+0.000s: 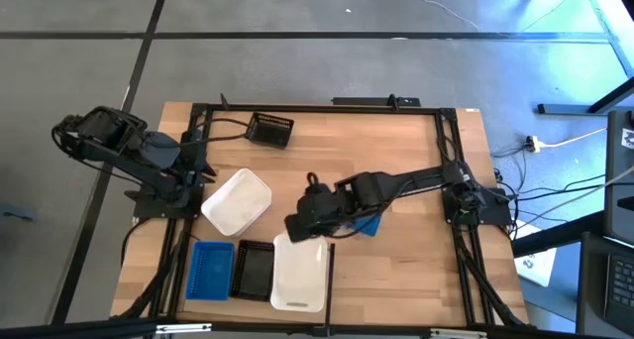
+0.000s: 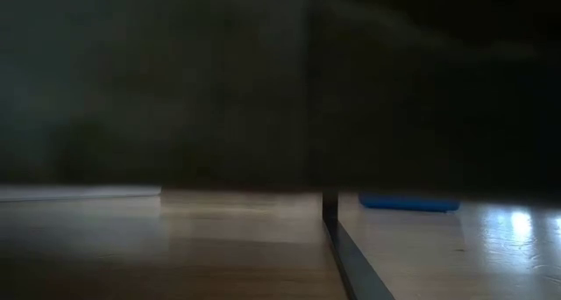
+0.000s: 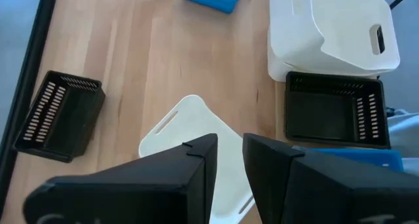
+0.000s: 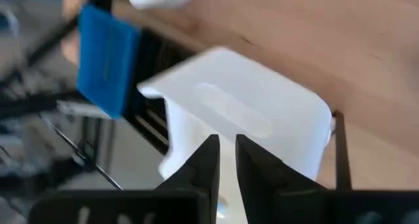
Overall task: Stack baskets on shelf by color
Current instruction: Stack the bottom white bin on top of the white bin on the shelf
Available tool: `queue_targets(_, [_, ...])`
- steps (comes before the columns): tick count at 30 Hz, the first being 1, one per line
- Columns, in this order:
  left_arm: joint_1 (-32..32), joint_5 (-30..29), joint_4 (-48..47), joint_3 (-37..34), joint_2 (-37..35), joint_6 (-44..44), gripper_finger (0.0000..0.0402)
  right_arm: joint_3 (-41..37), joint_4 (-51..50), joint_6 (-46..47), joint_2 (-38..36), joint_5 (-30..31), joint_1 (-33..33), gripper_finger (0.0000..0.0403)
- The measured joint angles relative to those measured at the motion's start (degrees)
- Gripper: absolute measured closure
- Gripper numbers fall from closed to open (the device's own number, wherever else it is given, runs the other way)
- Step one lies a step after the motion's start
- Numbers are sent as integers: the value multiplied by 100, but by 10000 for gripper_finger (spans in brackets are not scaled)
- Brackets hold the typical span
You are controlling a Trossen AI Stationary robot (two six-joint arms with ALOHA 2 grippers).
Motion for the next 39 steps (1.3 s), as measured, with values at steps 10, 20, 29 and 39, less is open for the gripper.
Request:
queue_targets(10, [0, 0, 0, 0, 2, -50, 336, 1, 218, -2261, 30, 203, -15, 356])
queue_targets(20, [0, 0, 0, 0, 2, -123, 336, 1, 386, -5196, 30, -44, 90, 356])
queue_targets(29, [0, 0, 0, 0, 1, -153, 336, 1, 350, -5920, 65, 326, 81, 356])
queue_targets(39, [1, 0, 2, 0, 2, -158, 336, -6, 221, -6214, 456, 127, 81, 356])
